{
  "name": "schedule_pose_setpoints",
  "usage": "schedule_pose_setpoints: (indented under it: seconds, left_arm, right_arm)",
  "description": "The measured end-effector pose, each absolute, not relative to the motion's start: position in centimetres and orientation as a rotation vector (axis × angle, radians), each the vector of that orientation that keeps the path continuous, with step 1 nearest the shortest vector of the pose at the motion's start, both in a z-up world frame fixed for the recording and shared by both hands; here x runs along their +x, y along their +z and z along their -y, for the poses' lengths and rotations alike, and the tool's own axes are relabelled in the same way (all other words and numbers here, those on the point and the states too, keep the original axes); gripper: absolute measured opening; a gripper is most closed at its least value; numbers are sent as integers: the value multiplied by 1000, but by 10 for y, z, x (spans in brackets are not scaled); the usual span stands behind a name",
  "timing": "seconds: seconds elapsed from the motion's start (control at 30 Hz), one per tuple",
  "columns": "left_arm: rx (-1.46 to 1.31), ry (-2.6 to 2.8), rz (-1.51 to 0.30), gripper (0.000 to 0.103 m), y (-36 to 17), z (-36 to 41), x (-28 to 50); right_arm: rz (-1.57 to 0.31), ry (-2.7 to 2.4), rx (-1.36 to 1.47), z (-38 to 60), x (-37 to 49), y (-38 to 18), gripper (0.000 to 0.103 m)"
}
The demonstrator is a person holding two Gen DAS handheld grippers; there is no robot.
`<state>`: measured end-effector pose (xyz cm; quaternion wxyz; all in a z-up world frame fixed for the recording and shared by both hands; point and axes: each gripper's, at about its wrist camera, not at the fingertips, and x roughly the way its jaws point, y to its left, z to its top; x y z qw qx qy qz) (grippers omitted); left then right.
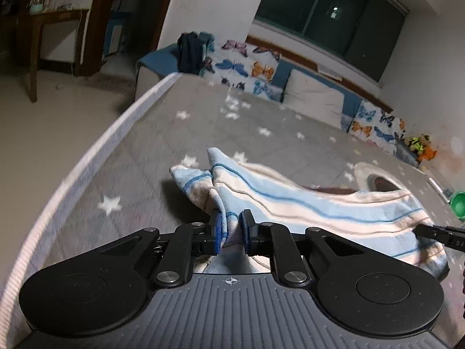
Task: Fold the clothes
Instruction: 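Lift the held shirt edge up with both grippers to fold again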
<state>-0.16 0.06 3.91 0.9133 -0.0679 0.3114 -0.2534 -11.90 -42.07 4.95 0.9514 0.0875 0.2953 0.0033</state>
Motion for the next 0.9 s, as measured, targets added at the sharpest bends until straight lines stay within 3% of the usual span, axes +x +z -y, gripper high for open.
schedule_pose_setpoints:
  seconds: [0.33, 0.47, 0.7, 0.9]
  left_arm:
    - [-72, -560, -443, 13, 113, 31, 21]
    - [-48, -538, -408, 13, 130, 52, 52]
    - [48, -466, -448, 13, 109, 89, 106]
    - [98, -388, -607, 16, 49, 111, 163]
  right_arm:
    - [-471, 23, 15, 408, -83, 125, 14]
    - [-504, -9, -1, 418, -53, 112, 14]
    - [-578, -68, -23, 436, 2, 82, 14]
    - [-641, -119, -41, 452, 49, 56, 16]
